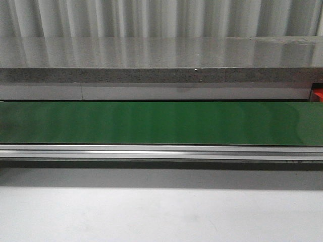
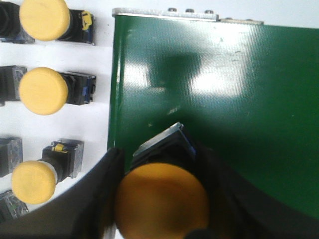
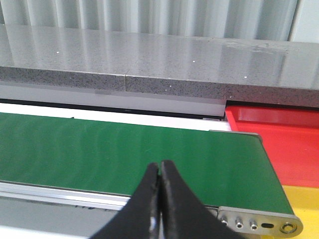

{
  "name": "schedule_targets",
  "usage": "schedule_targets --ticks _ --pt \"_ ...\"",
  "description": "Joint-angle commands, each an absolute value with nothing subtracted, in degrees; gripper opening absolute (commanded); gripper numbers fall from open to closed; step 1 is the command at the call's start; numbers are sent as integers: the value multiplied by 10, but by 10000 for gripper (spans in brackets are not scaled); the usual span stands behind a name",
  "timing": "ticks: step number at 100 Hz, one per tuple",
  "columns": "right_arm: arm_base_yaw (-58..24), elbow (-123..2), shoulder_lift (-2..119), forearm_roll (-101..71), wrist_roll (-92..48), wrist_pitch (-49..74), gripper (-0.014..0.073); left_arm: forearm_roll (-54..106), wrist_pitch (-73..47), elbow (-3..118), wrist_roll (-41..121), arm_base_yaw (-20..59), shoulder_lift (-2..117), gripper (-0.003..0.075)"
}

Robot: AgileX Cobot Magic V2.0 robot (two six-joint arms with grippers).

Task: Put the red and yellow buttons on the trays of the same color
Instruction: 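Lower the yellow button onto the green belt and open the left gripper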

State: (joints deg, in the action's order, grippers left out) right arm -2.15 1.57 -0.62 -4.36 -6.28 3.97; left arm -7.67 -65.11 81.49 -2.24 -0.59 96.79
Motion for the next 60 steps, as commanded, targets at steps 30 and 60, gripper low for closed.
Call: schedule_targets --ticks 30,60 --pt "-21 5 -2 -39 -61 -4 -59 -62 -656 833 0 -2 977 -18" --pt "-21 5 -2 -39 -61 -4 -59 -30 -667 833 19 -2 978 417"
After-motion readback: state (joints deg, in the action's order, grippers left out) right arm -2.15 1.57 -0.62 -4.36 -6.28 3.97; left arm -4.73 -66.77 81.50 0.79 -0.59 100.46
